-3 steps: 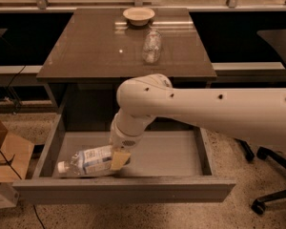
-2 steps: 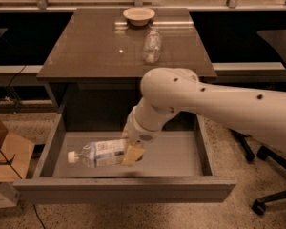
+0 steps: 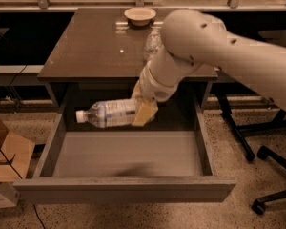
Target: Pick blue plastic bottle from top drawer and place on counter
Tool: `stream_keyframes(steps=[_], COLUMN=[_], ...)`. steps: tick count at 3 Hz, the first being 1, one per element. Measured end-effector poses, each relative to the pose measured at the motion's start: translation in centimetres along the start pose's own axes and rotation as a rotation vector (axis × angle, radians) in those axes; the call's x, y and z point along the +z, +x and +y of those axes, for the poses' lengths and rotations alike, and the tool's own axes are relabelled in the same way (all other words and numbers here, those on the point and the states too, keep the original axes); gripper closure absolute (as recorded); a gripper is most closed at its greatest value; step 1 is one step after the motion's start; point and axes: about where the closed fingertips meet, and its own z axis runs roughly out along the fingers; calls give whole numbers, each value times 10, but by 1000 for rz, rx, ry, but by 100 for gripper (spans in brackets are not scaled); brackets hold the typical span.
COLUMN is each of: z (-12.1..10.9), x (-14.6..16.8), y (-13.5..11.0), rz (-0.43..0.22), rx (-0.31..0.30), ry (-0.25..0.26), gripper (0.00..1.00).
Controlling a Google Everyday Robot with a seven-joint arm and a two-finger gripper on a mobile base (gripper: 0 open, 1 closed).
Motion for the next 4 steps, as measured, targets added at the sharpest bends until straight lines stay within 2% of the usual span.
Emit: stream_keyframes(steps=[1,2,3,4], z=[-72,-119,-143,-148], x=[-29,-33,-62,-46], y=[-21,-41,-62,-55], rz=[46,66,32,1], rx=[-107,-164,-175,-93], ry=[27,38,114,149], gripper=[100,100,100,100])
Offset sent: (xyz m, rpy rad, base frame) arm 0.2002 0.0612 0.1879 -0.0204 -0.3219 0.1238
